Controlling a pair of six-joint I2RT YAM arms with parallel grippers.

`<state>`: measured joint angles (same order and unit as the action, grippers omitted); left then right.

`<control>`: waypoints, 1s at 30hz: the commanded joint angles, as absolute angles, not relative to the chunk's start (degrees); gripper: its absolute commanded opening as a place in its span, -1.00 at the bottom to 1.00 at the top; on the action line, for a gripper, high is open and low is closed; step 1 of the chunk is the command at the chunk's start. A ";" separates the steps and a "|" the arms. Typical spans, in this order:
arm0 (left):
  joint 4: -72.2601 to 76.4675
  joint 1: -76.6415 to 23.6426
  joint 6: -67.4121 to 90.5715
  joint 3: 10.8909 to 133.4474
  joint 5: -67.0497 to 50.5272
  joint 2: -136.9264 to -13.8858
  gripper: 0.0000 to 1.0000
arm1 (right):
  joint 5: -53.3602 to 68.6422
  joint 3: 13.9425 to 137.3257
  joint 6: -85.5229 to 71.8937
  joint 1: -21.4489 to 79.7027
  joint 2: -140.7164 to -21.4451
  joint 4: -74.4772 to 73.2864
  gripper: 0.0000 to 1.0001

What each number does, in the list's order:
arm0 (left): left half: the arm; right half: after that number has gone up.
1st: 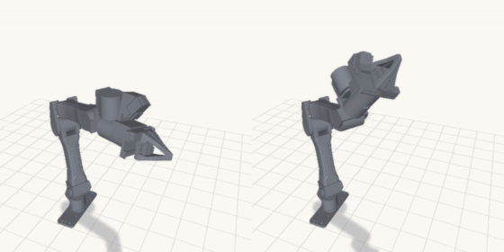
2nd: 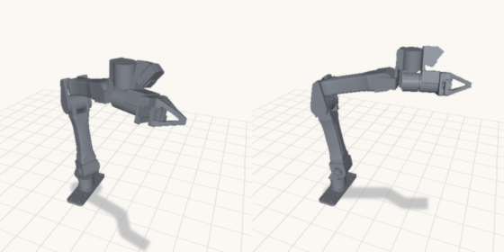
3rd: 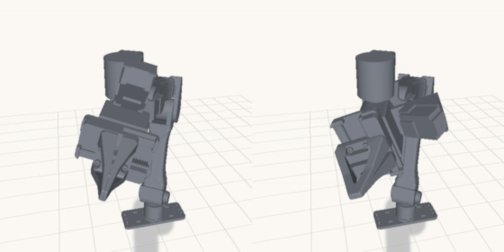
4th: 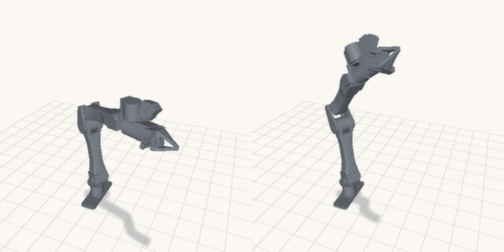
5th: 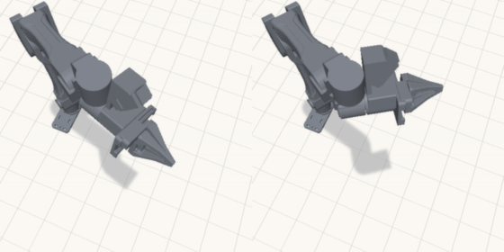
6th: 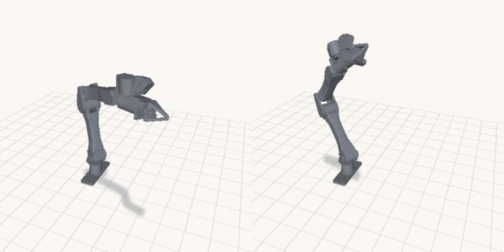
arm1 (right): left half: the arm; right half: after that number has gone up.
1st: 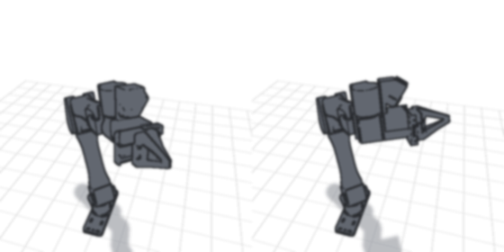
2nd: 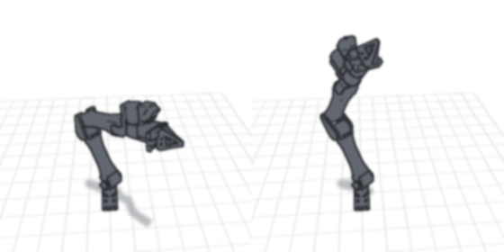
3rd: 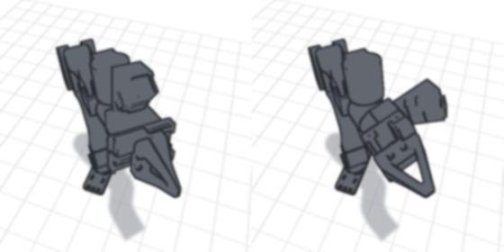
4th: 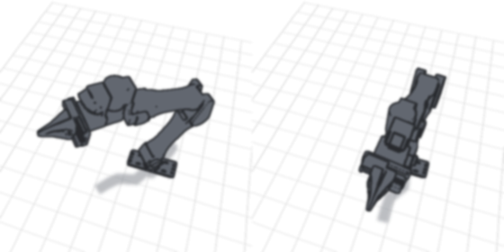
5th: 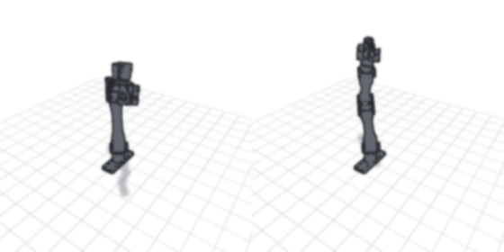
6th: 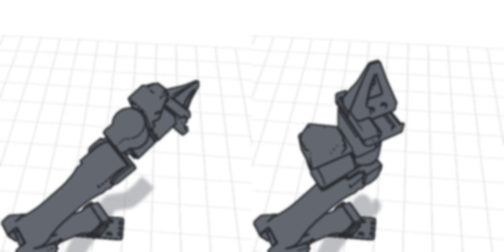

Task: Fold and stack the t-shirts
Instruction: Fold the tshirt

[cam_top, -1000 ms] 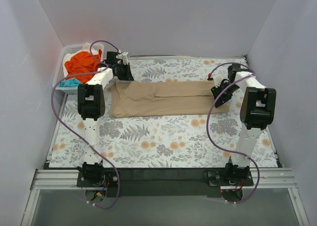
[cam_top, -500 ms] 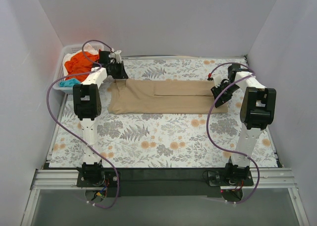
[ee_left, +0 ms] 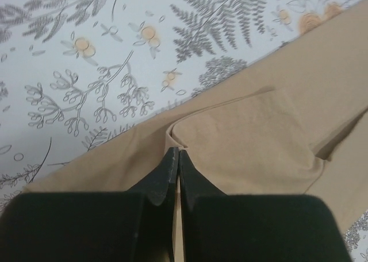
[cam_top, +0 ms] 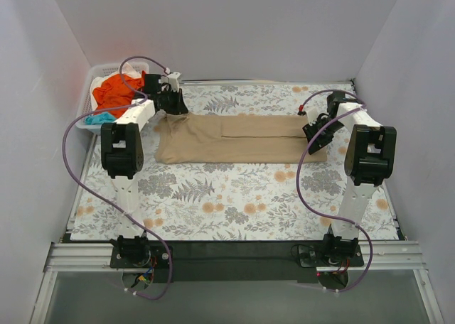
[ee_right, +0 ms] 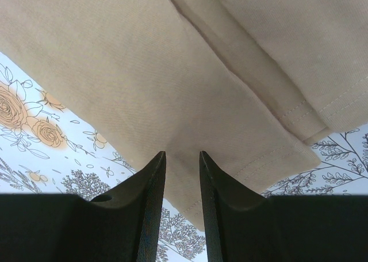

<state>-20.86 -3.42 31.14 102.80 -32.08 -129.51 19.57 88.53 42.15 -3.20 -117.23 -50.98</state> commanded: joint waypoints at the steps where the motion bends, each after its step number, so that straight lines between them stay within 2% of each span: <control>1: -18.02 -5.62 27.08 100.29 -31.82 -121.21 -1.00 | 20.74 90.35 41.75 -3.08 -115.84 -51.77 -0.37; 6: -18.02 -7.64 22.86 96.07 -30.41 -118.57 -1.00 | 20.65 90.26 41.75 -3.08 -115.75 -51.77 -0.37; 15: -20.47 -10.46 18.55 85.53 -35.77 -111.37 -1.00 | 20.57 90.00 42.10 -2.99 -115.84 -51.86 -0.37; 20: -21.27 -11.25 17.84 81.30 -34.46 -111.71 -0.99 | 20.66 90.35 41.92 -2.99 -115.84 -51.77 -0.37; 27: -25.40 -11.60 17.66 82.09 -34.01 -114.43 -0.48 | 20.83 90.70 41.92 -3.08 -115.93 -51.77 -0.37; 30: -25.23 -11.51 18.89 83.32 -33.58 -113.47 -0.42 | 20.92 90.97 41.75 -2.99 -115.67 -51.94 -0.37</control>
<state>-24.47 -11.49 18.61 81.25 -33.45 -115.72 19.68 88.55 42.15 -3.20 -117.23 -51.00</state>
